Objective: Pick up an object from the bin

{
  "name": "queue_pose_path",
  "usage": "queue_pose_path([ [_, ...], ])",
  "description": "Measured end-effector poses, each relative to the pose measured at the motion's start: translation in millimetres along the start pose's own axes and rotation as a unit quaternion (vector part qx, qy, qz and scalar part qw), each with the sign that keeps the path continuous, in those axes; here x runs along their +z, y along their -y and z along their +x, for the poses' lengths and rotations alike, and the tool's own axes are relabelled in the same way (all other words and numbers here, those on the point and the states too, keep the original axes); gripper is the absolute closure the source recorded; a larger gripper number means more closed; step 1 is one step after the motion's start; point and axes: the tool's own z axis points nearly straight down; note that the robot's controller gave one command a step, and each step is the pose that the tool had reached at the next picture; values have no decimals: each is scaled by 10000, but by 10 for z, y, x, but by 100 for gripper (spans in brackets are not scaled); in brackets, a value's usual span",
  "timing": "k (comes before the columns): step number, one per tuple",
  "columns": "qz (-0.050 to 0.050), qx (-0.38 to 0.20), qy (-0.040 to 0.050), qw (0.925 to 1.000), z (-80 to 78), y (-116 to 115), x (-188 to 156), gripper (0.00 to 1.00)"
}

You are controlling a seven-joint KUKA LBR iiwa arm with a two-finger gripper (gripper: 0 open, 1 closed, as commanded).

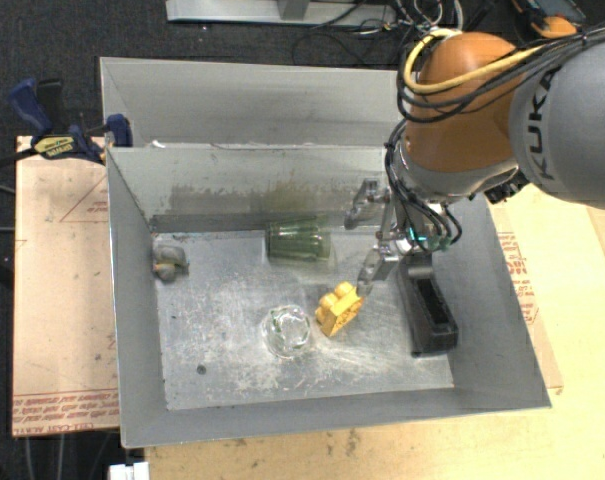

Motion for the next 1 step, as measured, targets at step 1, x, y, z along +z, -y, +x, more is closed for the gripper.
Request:
queue_pose_path([
  [1, 0, 1, 40, 10000, -14, 0, -45, 0],
])
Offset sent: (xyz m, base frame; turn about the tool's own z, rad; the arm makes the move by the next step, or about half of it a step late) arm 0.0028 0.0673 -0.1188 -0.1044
